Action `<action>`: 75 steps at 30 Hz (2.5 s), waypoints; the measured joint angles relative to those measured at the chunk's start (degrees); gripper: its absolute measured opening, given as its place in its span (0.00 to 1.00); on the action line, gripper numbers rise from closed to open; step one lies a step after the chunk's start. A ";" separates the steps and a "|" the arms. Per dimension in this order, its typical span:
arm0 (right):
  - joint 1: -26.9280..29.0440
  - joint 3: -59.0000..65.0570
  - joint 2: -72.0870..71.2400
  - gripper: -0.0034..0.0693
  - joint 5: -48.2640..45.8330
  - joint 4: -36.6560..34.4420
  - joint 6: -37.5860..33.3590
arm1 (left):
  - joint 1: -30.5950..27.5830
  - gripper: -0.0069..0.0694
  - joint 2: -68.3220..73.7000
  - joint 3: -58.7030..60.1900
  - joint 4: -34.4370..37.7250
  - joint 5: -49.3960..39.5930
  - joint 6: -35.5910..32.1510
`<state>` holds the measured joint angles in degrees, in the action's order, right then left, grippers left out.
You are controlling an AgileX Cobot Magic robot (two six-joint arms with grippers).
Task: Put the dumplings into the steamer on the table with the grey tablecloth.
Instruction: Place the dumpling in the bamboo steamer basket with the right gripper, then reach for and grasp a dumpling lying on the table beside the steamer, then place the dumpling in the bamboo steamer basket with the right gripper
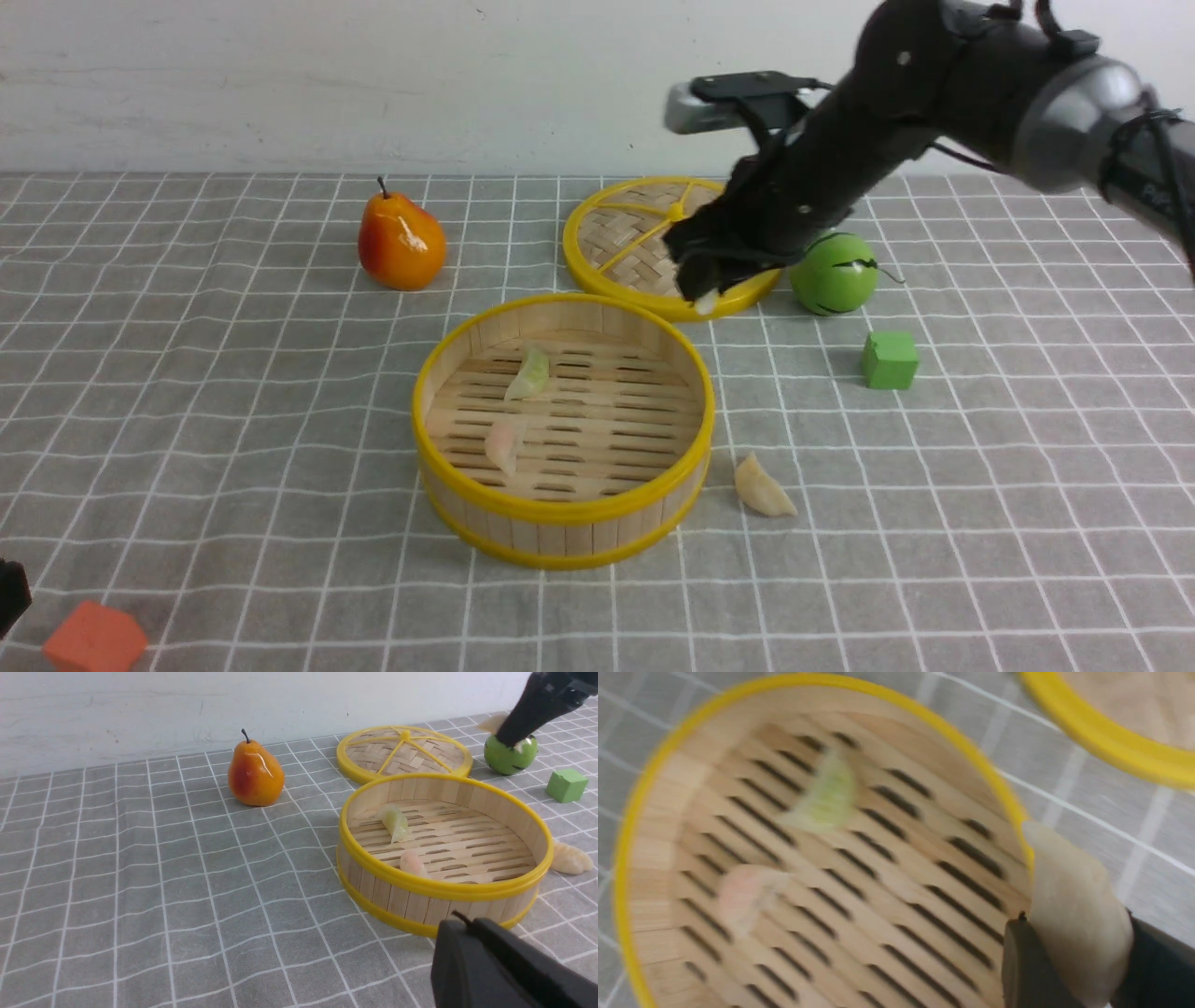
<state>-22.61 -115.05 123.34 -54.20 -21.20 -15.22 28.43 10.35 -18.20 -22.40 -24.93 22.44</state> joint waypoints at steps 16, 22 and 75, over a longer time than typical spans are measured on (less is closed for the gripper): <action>-6.70 -0.48 5.35 0.84 -1.16 12.77 12.76 | 0.00 0.07 0.00 0.00 0.00 -0.11 0.00; -6.64 -2.36 -3.67 0.91 -14.56 17.66 9.26 | 0.00 0.07 0.00 0.00 0.00 0.03 0.00; -8.66 12.39 1.43 0.61 5.91 0.85 -0.84 | 0.00 0.10 0.00 0.00 -2.91 1.23 1.54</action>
<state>-31.27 -102.65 124.77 -48.29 -20.35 -16.06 28.43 10.35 -18.20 -25.31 -23.70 23.98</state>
